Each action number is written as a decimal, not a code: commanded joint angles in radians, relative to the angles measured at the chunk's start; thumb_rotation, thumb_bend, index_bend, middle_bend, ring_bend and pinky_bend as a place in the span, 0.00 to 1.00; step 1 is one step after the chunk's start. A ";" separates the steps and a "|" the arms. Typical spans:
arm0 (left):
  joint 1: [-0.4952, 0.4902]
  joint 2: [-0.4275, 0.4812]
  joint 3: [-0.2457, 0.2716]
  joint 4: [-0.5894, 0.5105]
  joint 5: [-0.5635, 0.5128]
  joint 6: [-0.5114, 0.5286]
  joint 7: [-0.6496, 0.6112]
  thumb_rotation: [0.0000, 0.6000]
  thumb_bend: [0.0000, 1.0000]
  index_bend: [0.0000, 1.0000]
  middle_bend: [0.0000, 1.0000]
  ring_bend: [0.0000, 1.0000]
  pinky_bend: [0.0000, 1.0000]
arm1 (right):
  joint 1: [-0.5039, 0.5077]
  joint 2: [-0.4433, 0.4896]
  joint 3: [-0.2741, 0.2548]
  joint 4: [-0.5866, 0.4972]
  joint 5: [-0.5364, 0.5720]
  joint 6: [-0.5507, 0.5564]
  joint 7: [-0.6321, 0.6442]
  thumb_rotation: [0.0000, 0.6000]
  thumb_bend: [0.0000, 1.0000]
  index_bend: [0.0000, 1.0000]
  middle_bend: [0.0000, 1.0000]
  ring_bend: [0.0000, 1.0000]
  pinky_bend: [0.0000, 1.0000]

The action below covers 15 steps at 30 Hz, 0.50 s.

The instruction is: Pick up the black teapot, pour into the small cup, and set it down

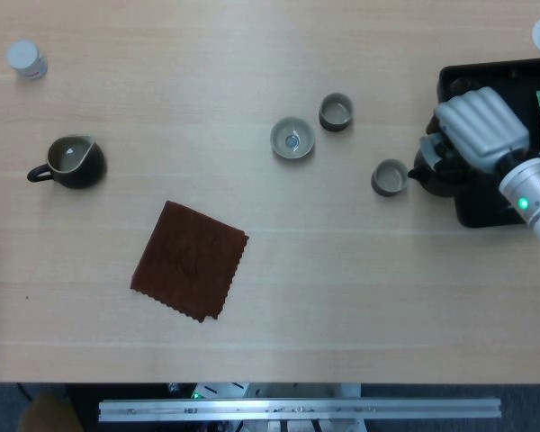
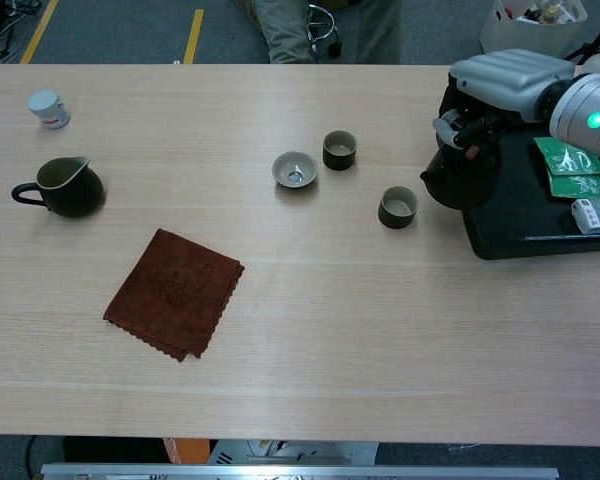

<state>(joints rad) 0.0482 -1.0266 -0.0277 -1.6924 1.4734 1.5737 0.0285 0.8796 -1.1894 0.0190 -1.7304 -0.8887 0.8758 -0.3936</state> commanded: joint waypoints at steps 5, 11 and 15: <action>-0.002 -0.004 0.000 -0.003 0.003 0.001 0.003 1.00 0.39 0.15 0.20 0.18 0.19 | -0.011 -0.018 -0.005 0.045 -0.013 0.017 -0.042 0.70 0.55 0.87 0.81 0.70 0.18; 0.002 -0.003 0.000 -0.006 0.006 0.010 0.003 1.00 0.39 0.15 0.20 0.18 0.19 | -0.011 -0.042 -0.003 0.077 -0.021 0.024 -0.081 0.70 0.55 0.87 0.81 0.70 0.18; 0.007 -0.001 0.002 -0.008 0.009 0.018 0.002 1.00 0.39 0.15 0.20 0.18 0.19 | -0.005 -0.057 0.003 0.090 -0.017 0.022 -0.107 0.70 0.55 0.87 0.81 0.70 0.18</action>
<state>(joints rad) 0.0546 -1.0280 -0.0261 -1.7002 1.4824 1.5914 0.0302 0.8721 -1.2421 0.0199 -1.6451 -0.9064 0.8978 -0.4941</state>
